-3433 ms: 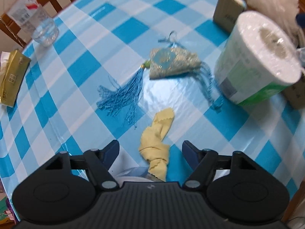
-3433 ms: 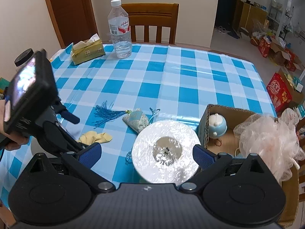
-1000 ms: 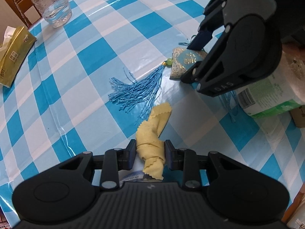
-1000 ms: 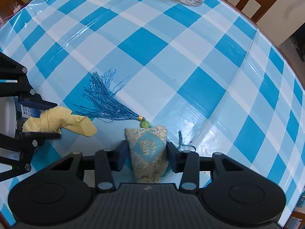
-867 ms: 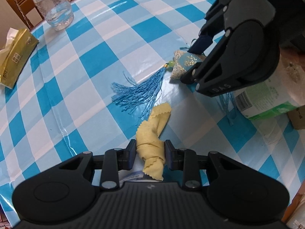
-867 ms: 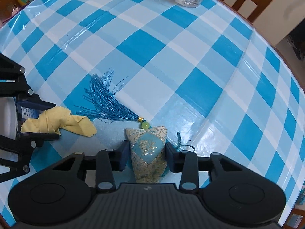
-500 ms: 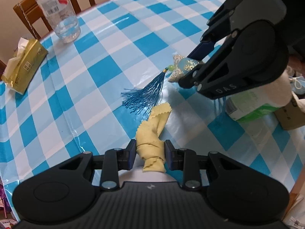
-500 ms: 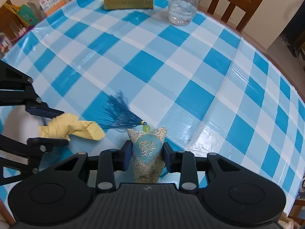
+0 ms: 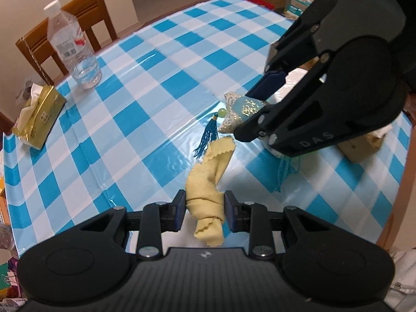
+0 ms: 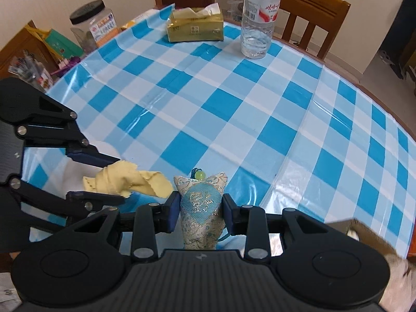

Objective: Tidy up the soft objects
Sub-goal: 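Lift and carry the yellow cloth and embroidered sachet toward the box with both tools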

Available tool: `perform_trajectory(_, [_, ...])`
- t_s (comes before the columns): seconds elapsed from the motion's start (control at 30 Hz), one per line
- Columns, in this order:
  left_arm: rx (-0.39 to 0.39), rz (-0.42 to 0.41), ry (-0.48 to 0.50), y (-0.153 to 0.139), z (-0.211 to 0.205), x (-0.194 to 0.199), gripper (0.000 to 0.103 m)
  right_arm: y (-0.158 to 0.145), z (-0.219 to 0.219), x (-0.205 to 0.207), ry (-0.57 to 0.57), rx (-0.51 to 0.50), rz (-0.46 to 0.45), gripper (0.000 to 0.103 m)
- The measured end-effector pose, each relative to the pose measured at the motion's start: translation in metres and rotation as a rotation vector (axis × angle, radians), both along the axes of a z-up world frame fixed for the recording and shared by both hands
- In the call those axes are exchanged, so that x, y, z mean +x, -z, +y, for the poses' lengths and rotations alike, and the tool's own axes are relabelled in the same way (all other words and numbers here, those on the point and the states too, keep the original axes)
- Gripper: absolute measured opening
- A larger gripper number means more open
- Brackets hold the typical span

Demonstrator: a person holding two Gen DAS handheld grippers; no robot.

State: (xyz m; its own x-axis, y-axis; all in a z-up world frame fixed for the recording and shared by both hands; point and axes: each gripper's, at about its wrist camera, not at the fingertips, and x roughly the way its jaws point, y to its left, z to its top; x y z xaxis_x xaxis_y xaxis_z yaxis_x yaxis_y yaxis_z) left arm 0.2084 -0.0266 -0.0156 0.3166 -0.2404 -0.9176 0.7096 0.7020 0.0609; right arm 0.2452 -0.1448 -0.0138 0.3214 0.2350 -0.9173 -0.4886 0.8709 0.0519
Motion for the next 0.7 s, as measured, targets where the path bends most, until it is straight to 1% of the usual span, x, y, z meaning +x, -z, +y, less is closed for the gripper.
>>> perform_trajectory(0.23, [-0.029, -0.029, 0.045, -0.017, 0.005, -0.029, 0.029, -0.025, -0.01, -0.049, 0.054, 0.038, -0.024, 0.039])
perform_trajectory(0.4, [-0.043, -0.036, 0.109, -0.025, 0.004, -0.052, 0.029, -0.039, -0.022, -0.09, 0.116, 0.06, -0.037, 0.039])
perform_trajectory(0.57, [-0.052, -0.037, 0.174, -0.03, -0.009, -0.076, 0.028, -0.044, -0.044, -0.133, 0.194, 0.058, -0.038, 0.039])
perform_trajectory(0.7, [-0.058, -0.031, 0.211, -0.035, -0.029, -0.09, 0.028, -0.048, -0.074, -0.159, 0.252, 0.048, -0.041, 0.039])
